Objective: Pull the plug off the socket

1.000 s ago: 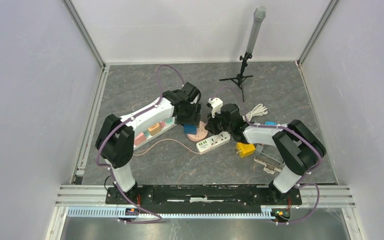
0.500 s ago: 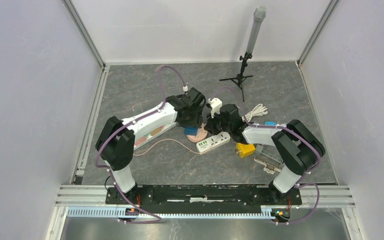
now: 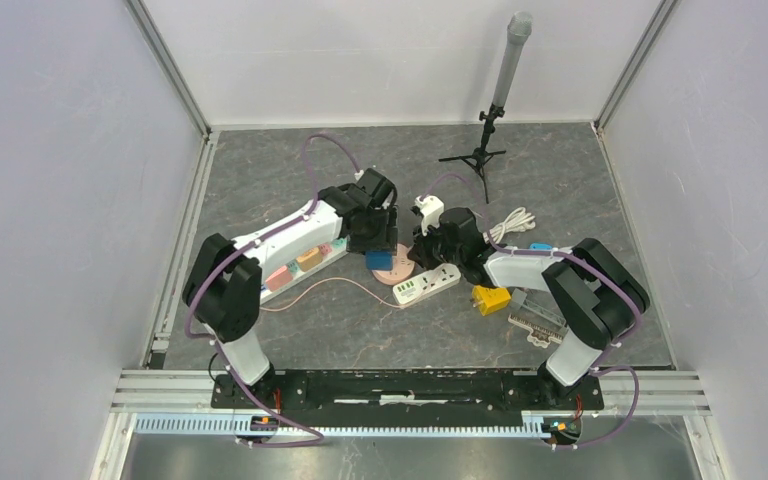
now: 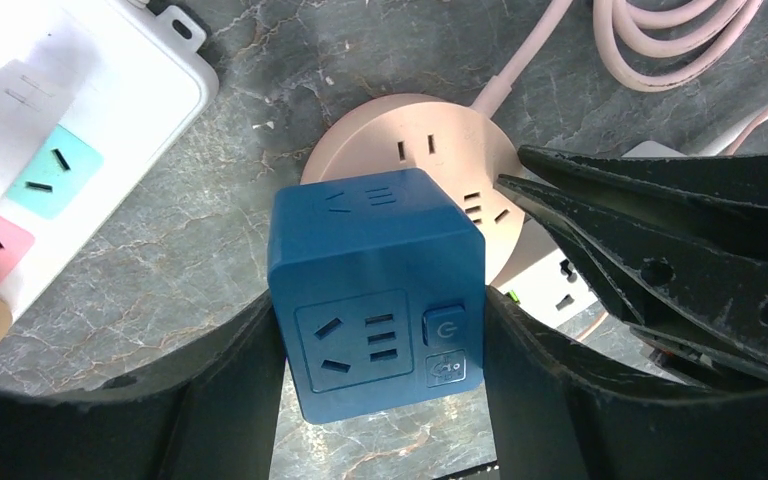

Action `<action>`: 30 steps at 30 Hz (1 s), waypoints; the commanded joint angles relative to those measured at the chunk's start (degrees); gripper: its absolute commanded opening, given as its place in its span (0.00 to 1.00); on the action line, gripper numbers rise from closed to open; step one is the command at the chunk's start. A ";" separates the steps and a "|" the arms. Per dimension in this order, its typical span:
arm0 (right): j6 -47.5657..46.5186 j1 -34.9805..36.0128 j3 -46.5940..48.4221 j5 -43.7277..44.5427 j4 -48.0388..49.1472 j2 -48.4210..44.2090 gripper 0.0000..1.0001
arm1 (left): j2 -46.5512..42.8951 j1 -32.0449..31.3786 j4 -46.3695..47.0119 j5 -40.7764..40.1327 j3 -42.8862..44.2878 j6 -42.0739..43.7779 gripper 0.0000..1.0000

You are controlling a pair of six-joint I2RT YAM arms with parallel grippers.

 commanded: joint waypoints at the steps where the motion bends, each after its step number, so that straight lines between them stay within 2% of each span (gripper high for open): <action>1: -3.58 0.11 -3.91 5.24 -14.96 6.82 0.15 | -7.05 0.80 5.47 21.15 0.49 2.56 0.29; 4: -3.81 0.12 -3.93 5.31 -14.75 7.09 0.15 | -6.17 0.51 5.78 18.41 1.08 0.83 0.28; 8: -4.44 0.20 -3.77 6.42 -15.09 7.53 0.15 | -3.66 -2.18 5.86 6.99 1.75 -3.45 0.25; 12: -5.38 0.47 -3.67 8.29 -15.70 7.86 0.16 | -0.27 -3.99 5.86 2.87 3.15 -5.19 0.25; 20: -6.74 0.56 -4.62 9.51 -15.45 7.73 0.16 | -1.06 -3.25 6.04 7.86 4.01 -5.47 0.26; 30: -9.07 0.56 -6.09 10.21 -15.22 6.81 0.16 | -8.16 5.04 6.74 21.89 0.37 -1.42 0.27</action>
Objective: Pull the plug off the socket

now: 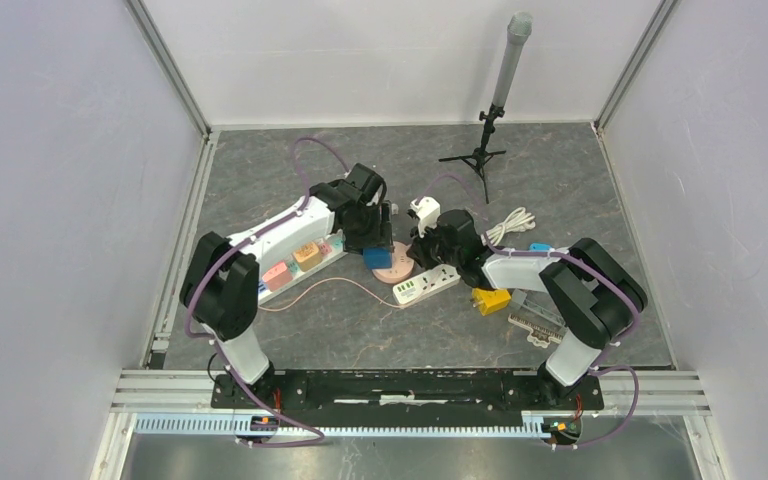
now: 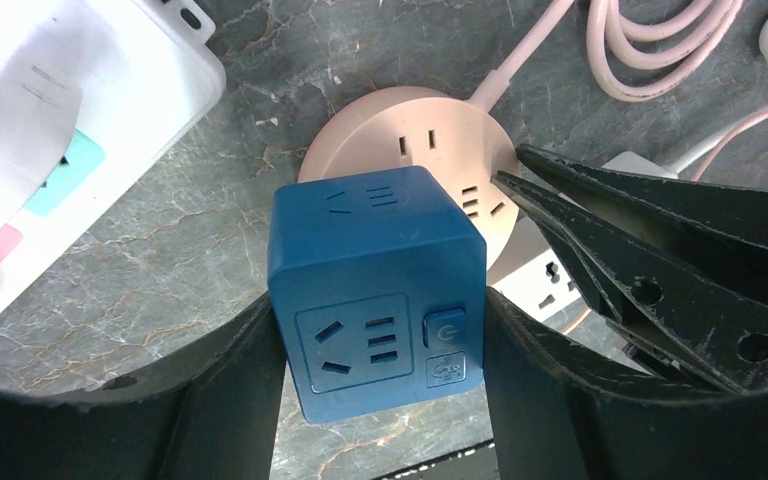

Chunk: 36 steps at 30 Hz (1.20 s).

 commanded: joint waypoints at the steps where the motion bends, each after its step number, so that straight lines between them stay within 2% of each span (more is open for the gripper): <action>1: -5.03 -0.19 -5.39 9.46 -18.13 6.18 0.16 | -8.28 1.73 6.76 17.31 0.40 0.49 0.27; 6: -4.56 0.03 -5.20 9.93 -17.91 5.96 0.16 | -6.75 0.79 8.72 16.80 -0.67 -1.80 0.27; 9: -3.88 0.66 -4.72 10.08 -17.91 6.23 0.16 | -4.35 -3.90 6.56 7.59 1.98 -2.24 0.26; 16: -2.12 0.77 -4.59 10.10 -18.09 6.85 0.16 | -2.65 -5.72 3.12 0.21 5.75 -3.50 0.25; 18: -2.05 0.77 -4.60 10.40 -18.17 6.96 0.16 | -3.51 -5.03 1.92 1.00 6.53 -2.14 0.25; 23: -2.13 0.78 -4.52 10.97 -18.23 6.88 0.16 | -4.92 0.05 2.04 14.80 5.25 1.51 0.25; 28: -2.20 0.78 -4.00 11.37 -18.48 6.92 0.16 | -5.68 1.07 2.31 17.92 3.66 2.41 0.26; 34: -2.18 0.78 -3.46 13.06 -19.54 6.97 0.15 | -5.75 1.07 1.58 11.78 3.93 1.82 0.25; 36: -2.15 0.78 -3.29 13.95 -20.08 6.97 0.16 | -6.50 0.64 -0.13 4.86 4.18 1.80 0.25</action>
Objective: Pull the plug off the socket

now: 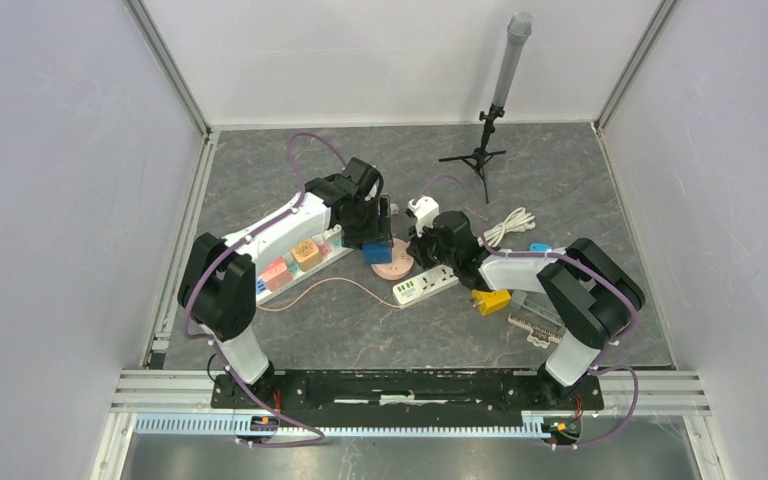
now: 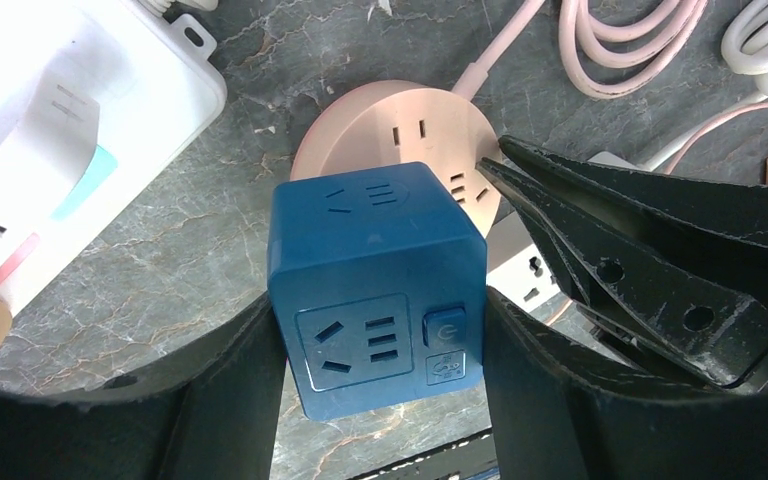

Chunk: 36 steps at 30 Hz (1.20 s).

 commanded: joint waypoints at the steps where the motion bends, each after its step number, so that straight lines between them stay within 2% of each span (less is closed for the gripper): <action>1: -2.33 -0.71 -3.83 9.64 -20.93 6.55 0.16 | -6.67 -1.44 0.85 -0.72 2.60 0.40 0.25; 5: -1.81 -0.23 -2.22 12.10 -22.61 7.43 0.16 | -7.40 -2.16 3.16 -5.66 0.44 -0.78 0.24; 14: -0.72 0.48 -1.40 11.53 -22.67 8.31 0.16 | -2.90 -5.09 12.14 4.70 -2.59 -8.02 0.22; 20: -0.57 0.48 -1.94 10.89 -22.39 8.61 0.16 | -2.74 -4.85 7.71 2.86 1.37 -6.11 0.23; 24: -1.38 0.44 -2.24 11.20 -22.47 8.58 0.16 | -3.87 -3.90 2.13 -1.69 2.86 -2.09 0.24; 28: -3.15 0.48 -2.81 11.62 -22.34 8.23 0.16 | -3.48 -2.40 -3.27 -1.35 4.22 3.03 0.25; 31: -3.99 0.44 -2.91 11.50 -22.30 7.49 0.17 | -2.67 -2.28 -4.25 -0.78 4.63 4.21 0.25; 34: -3.76 0.43 -2.51 9.90 -22.04 6.91 0.17 | -0.98 -2.37 -1.75 1.69 4.47 1.53 0.25; 36: -3.45 0.57 -1.99 8.94 -21.98 6.95 0.17 | 0.84 -2.99 0.74 2.28 4.81 -1.20 0.20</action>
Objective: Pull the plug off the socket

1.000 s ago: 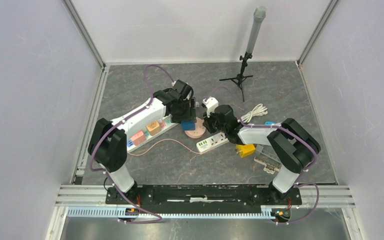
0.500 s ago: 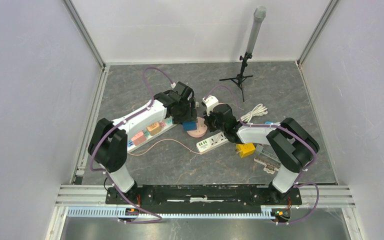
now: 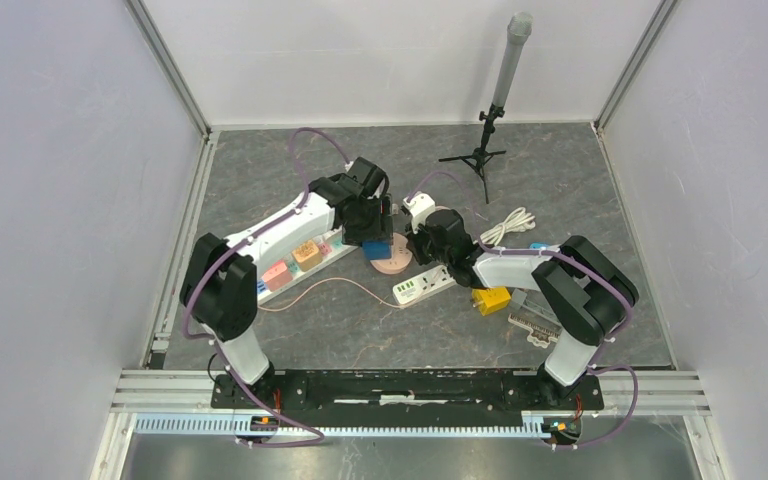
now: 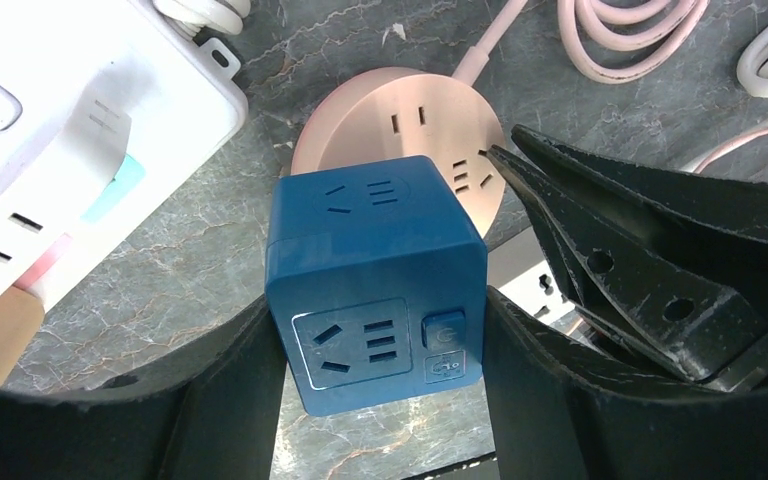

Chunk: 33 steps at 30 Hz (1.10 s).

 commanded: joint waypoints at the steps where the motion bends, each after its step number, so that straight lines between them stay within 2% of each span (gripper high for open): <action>1: -2.77 -0.85 -4.17 2.59 -20.66 5.96 0.17 | 1.92 -1.90 1.37 6.99 5.15 -1.93 0.17; 5: -2.01 -0.79 -3.79 2.09 -20.67 7.23 0.17 | 6.11 -7.46 1.82 1.29 10.31 -3.77 0.15; 8: -1.61 -0.83 -4.31 1.74 -20.34 7.44 0.17 | 8.84 -7.85 -0.11 0.36 11.47 -4.15 0.13; 12: -1.31 -0.92 -5.64 1.78 -19.41 7.15 0.17 | 6.73 -7.19 -0.88 -1.58 9.75 -3.32 0.12; 15: -1.24 -1.01 -5.57 1.52 -19.21 7.85 0.16 | 4.45 -5.66 -2.19 -0.63 9.68 -1.62 0.12; 19: -0.95 -1.51 -5.82 1.23 -18.72 7.55 0.16 | 0.73 -1.80 -2.51 5.80 8.55 0.33 0.12; 24: -0.59 -2.73 -5.80 -0.31 -18.98 5.76 0.17 | -3.52 1.52 -2.58 9.88 7.00 2.59 0.13; 33: 0.00 -3.74 -1.83 -2.27 -21.22 -0.69 0.22 | -3.81 3.18 -2.76 9.93 8.74 3.67 0.13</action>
